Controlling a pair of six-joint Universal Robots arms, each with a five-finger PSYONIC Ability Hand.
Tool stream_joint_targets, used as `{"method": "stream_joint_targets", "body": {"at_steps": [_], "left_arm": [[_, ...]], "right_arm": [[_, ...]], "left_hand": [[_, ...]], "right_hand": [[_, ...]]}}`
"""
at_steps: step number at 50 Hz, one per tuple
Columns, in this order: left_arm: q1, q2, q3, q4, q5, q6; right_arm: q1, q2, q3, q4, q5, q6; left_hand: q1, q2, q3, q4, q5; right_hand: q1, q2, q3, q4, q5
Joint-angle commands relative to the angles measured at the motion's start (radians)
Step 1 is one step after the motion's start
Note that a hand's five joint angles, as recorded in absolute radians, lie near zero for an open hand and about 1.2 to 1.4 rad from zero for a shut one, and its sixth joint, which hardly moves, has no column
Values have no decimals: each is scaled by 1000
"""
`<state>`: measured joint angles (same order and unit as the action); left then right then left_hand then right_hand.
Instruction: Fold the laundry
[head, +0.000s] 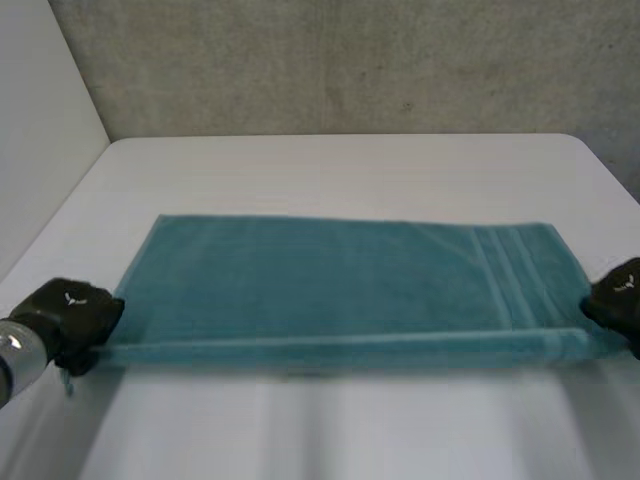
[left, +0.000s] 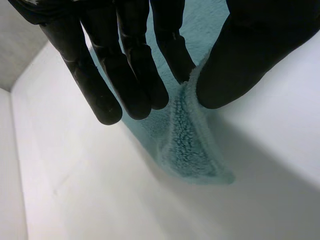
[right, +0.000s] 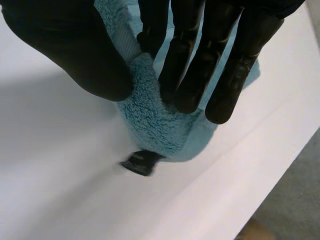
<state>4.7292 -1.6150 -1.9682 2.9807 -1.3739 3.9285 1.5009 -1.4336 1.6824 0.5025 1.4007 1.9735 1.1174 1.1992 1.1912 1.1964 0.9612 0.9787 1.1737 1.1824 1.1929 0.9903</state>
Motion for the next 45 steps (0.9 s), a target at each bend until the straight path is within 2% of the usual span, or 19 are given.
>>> {"method": "stream_joint_targets", "body": {"at_steps": [1, 3, 4, 6, 8, 11, 16, 24, 31, 32, 34, 35, 40, 45], "left_arm": [[-31, -20, 55, 123, 1, 6], [-52, -80, 83, 184, 0, 6], [-89, -142, 125, 239, -7, 6], [-113, -172, 150, 265, -8, 6], [-172, -274, 243, 355, -11, 8], [-178, -361, 317, 425, -17, 9], [-210, -544, 501, 530, -43, 11], [-233, -744, 715, 561, -59, 18], [-236, -806, 776, 586, -45, 17], [-239, -807, 772, 613, -45, 17], [-245, -806, 759, 642, -47, 17], [-251, -804, 747, 659, -45, 18], [-290, -755, 665, 780, -43, 15], [-291, -677, 586, 810, -45, 9]], "right_arm": [[-28, 63, -19, -149, -57, 51], [-16, 114, -41, -196, -63, 85], [8, 161, -68, -237, -59, 114], [24, 180, -85, -252, -54, 126], [91, 246, -160, -300, -36, 165], [123, 286, -220, -337, -6, 185], [150, 425, -351, -458, 89, 205], [189, 587, -495, -521, 161, 203], [199, 656, -553, -555, 187, 206], [200, 660, -556, -570, 188, 209], [202, 662, -555, -585, 193, 212], [202, 662, -553, -604, 198, 218], [196, 631, -535, -642, 213, 309], [185, 518, -489, -639, 201, 404]], "left_hand": [[279, 197, 205, 200, 260], [279, 197, 205, 200, 260], [279, 197, 205, 200, 260], [279, 197, 205, 200, 260], [279, 197, 205, 200, 260], [279, 197, 205, 200, 260], [279, 197, 205, 200, 260], [279, 197, 205, 200, 260], [279, 197, 205, 200, 260], [134, 52, 60, 55, 116], [-557, -638, -630, -636, -575], [-889, -971, -963, -968, -907], [-943, -1025, -1017, -1022, -961], [-943, -1025, -1017, -1022, -961]], "right_hand": [[418, 223, 214, 203, 231], [418, 223, 214, 203, 231], [418, 223, 214, 203, 231], [418, 223, 214, 203, 231], [418, 223, 214, 203, 231], [418, 223, 214, 203, 231], [418, 223, 214, 203, 231], [418, 223, 214, 203, 231], [418, 223, 214, 203, 231], [-253, -448, -457, -467, -439], [-804, -999, -1008, -1018, -990], [-804, -999, -1008, -1018, -990], [-804, -999, -1008, -1018, -990], [-804, -999, -1008, -1018, -990]]}}
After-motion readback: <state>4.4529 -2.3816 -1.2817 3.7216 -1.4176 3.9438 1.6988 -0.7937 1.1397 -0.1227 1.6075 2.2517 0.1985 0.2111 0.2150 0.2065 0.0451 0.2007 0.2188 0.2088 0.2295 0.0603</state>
